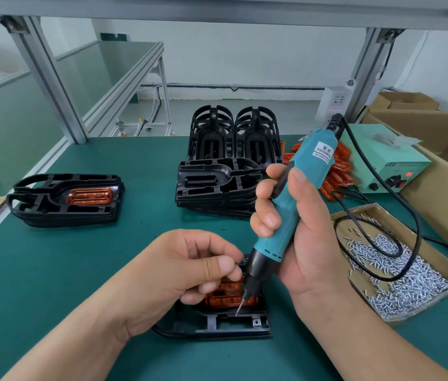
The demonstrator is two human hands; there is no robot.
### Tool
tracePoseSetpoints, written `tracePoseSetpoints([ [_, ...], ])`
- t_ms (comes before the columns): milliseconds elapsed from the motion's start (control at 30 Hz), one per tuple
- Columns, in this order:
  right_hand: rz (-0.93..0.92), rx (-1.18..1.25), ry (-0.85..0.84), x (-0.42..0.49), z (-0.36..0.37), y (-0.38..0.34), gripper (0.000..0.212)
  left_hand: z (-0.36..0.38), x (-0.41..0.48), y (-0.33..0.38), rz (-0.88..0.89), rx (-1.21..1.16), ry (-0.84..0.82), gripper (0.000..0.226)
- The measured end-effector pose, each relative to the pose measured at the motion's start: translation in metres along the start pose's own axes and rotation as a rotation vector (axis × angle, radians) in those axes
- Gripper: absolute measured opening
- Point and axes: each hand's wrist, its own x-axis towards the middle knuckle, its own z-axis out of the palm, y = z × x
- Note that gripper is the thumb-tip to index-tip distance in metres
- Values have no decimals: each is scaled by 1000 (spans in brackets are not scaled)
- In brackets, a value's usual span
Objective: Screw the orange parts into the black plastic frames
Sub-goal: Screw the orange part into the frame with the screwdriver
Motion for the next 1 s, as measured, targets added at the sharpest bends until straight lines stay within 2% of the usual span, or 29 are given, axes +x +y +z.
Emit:
tracePoseSetpoints([
  [267, -25, 55, 100, 2, -3, 1, 28, 3, 0, 0, -14, -24, -9, 10],
  [533, -98, 110, 252, 6, -4, -4, 24, 7, -2, 3, -43, 61, -105, 18],
  [1000, -147, 109, 355, 10, -10, -6, 25, 5, -3, 4, -26, 35, -79, 22],
])
